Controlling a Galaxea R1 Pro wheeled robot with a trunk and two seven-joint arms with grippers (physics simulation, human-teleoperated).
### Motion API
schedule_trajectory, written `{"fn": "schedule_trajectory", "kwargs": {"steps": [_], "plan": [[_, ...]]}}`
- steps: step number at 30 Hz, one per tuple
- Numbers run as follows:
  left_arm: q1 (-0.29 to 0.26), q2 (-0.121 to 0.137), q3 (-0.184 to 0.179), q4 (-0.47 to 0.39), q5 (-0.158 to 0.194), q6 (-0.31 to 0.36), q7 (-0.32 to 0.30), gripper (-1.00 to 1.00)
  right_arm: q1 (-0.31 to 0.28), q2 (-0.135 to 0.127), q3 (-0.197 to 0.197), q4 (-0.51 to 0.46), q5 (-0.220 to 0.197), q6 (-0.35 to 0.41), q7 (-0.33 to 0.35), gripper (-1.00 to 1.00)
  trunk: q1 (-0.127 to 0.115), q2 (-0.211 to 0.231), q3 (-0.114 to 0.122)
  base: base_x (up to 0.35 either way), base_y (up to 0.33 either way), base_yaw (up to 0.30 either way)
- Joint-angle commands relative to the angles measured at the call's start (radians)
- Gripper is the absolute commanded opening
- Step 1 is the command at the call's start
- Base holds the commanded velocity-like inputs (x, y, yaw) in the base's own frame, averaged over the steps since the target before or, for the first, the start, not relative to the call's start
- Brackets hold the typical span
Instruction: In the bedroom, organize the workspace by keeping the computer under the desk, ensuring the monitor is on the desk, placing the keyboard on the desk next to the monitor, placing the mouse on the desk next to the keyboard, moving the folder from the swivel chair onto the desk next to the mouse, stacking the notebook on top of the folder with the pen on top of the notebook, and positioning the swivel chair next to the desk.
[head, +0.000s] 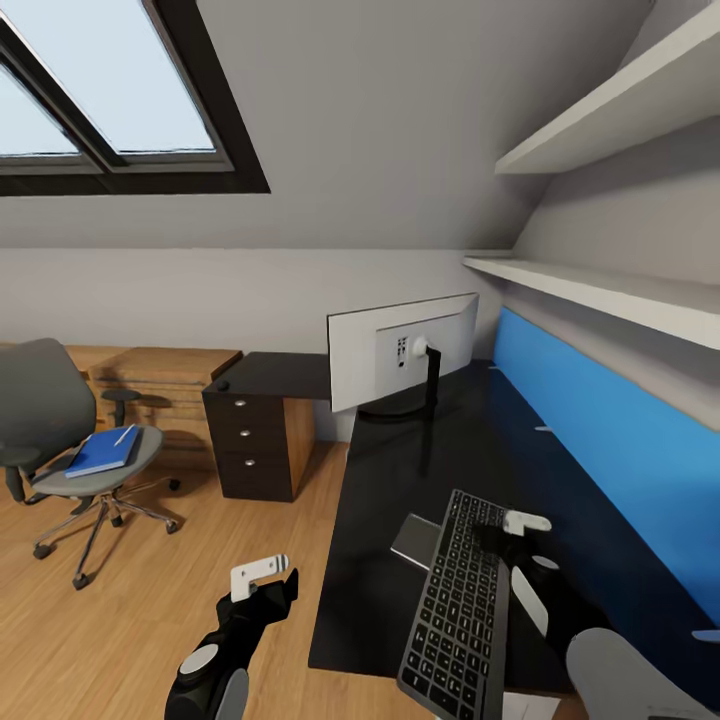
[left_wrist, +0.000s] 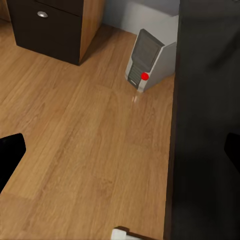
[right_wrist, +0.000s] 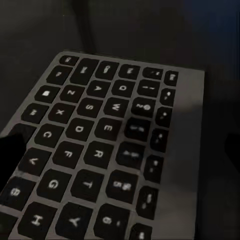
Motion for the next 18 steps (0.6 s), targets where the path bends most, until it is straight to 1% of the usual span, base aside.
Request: {"fn": "schedule_trajectory", "kwargs": {"steps": [1,3,8,11,13,14,16,18], "plan": [[-0.001,0.000,-0.001,-0.001,0.011,0.003,0.009,1.00,0.001,0.000,0.001,-0.017,-0.011,0.002,-0.002,1.00,-0.004,0.007,0.002,0.000,0.000,0.000],[-0.001,0.000,-0.001,-0.001,0.011,0.003,0.009,1.00,0.003,0.000,0.001,-0.056,-0.012,0.004,-0.002,1.00,-0.012,0.021,0.008,0.000,0.000,0.000],[-0.001,0.000,0.000,-0.001,0.011,0.003,0.009,1.00,0.019,0.000,0.001,-0.113,-0.014,0.009,-0.002,1.00,-0.031,0.056,0.024,0.000,0.000,0.000],[-0.001,0.001,0.000,-0.001,0.011,0.003,0.009,1.00,0.042,0.002,0.001,-0.181,-0.015,0.047,-0.002,1.00,-0.042,0.077,0.033,0.000,0.000,0.000],[-0.001,0.001,0.001,0.000,0.012,0.003,0.009,1.00,0.064,0.004,0.001,-0.240,-0.017,0.092,-0.002,1.00,-0.050,0.091,0.040,0.000,0.000,0.000],[-0.001,0.001,0.002,0.001,0.012,0.003,0.009,1.00,0.096,0.008,0.001,-0.317,-0.025,0.151,-0.003,1.00,-0.054,0.098,0.043,0.000,0.000,0.000],[-0.001,0.002,0.002,0.001,0.012,0.003,0.009,1.00,0.136,0.013,0.000,-0.408,-0.044,0.215,-0.003,1.00,-0.061,0.112,0.049,0.000,0.000,0.000],[-0.001,0.002,0.003,0.001,0.010,0.001,0.009,1.00,0.224,0.025,0.000,-0.585,-0.111,0.327,-0.005,1.00,-0.069,0.126,0.055,0.000,0.000,0.000]]}}
